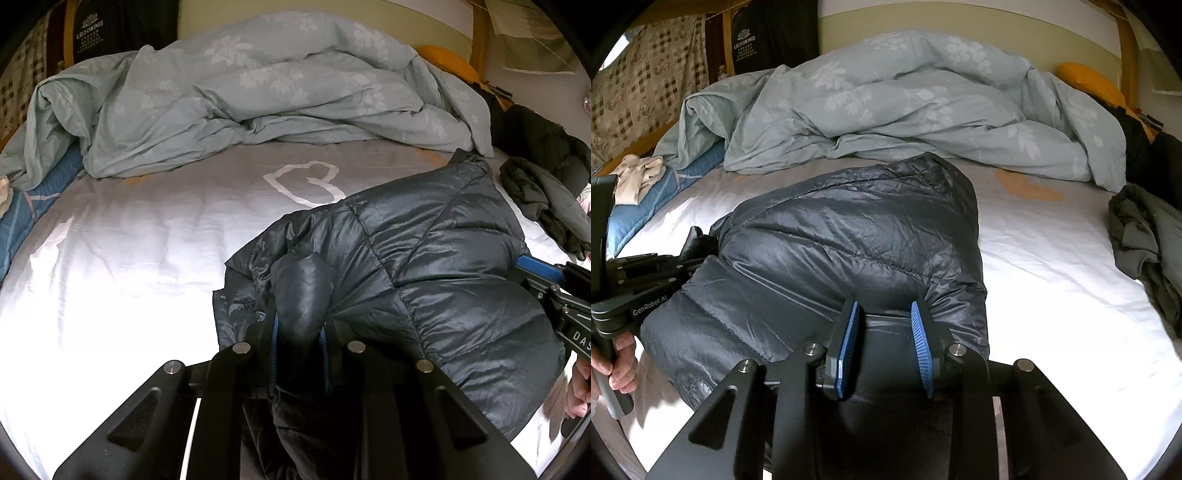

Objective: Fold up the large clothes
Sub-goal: 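Grasp the folded jacket bundle with both tools from its sides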

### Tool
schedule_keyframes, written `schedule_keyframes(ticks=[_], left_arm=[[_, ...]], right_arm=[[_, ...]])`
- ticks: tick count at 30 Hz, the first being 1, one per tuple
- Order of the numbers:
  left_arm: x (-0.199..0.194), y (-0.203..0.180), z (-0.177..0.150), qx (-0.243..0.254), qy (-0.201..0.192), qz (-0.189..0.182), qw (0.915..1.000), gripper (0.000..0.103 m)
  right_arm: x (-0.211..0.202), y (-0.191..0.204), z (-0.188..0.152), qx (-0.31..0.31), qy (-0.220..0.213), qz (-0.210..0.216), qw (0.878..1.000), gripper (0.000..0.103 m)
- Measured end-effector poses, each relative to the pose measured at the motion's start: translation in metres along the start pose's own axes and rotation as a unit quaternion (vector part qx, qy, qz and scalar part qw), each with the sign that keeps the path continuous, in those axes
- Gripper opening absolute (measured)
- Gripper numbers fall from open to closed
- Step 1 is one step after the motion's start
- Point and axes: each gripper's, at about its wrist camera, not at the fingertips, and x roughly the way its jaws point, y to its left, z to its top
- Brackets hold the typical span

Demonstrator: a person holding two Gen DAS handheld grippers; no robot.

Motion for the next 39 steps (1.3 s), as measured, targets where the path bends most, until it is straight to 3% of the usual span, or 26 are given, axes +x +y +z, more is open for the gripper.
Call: schedule_keyframes(ticks=[10,12,13,15,16,17,20,25,29,31,33,35,39], left_arm=[[-0.004,0.001,0.0,-0.02,0.001,-0.002,0.9998,0.017],[-0.018,-0.002,0.002,-0.01,-0.015,0.009,0.9998,0.017],[-0.029,-0.007,0.004,0.001,-0.03,0.017,0.9994,0.022],[-0.055,-0.01,0.009,0.013,-0.065,0.009,0.9978,0.047],[-0.068,-0.01,0.011,0.006,-0.082,0.003,0.9966,0.068],[-0.079,-0.008,0.012,-0.006,-0.094,0.0,0.9956,0.077],[-0.091,-0.004,0.01,-0.034,-0.082,-0.021,0.9959,0.078],[-0.061,0.005,-0.013,-0.072,-0.019,-0.052,0.9958,0.079],[-0.048,0.015,-0.019,-0.108,0.0,-0.081,0.9908,0.088],[-0.041,0.016,-0.019,-0.117,0.015,-0.091,0.9889,0.091],[-0.031,0.017,-0.024,-0.128,0.033,-0.098,0.9863,0.097],[-0.019,0.021,-0.031,-0.157,0.058,-0.121,0.9784,0.1],[0.0,0.033,-0.043,-0.227,0.101,-0.192,0.9493,0.102]], right_arm=[[0.0,0.001,0.0,0.001,0.001,0.0,1.0,0.03],[0.0,0.001,0.0,0.002,0.002,-0.001,1.0,0.03],[0.001,0.001,-0.001,0.002,0.003,-0.002,1.0,0.03],[0.001,0.002,-0.003,-0.002,0.005,-0.005,1.0,0.03],[0.001,0.001,-0.003,-0.001,0.006,-0.003,1.0,0.03],[0.001,0.0,-0.004,0.005,0.007,-0.001,1.0,0.03],[0.0,-0.002,-0.004,0.013,0.007,0.001,1.0,0.03],[-0.002,-0.001,-0.006,0.01,0.002,-0.006,1.0,0.03],[-0.005,0.0,-0.006,0.008,0.0,-0.011,1.0,0.032],[-0.009,0.0,-0.007,0.008,-0.006,-0.022,1.0,0.04],[-0.017,-0.003,-0.008,0.007,-0.019,-0.049,0.999,0.06],[-0.025,-0.012,-0.009,0.017,-0.032,-0.06,0.998,0.084],[-0.039,-0.044,-0.005,0.09,-0.032,-0.004,0.995,0.085]])
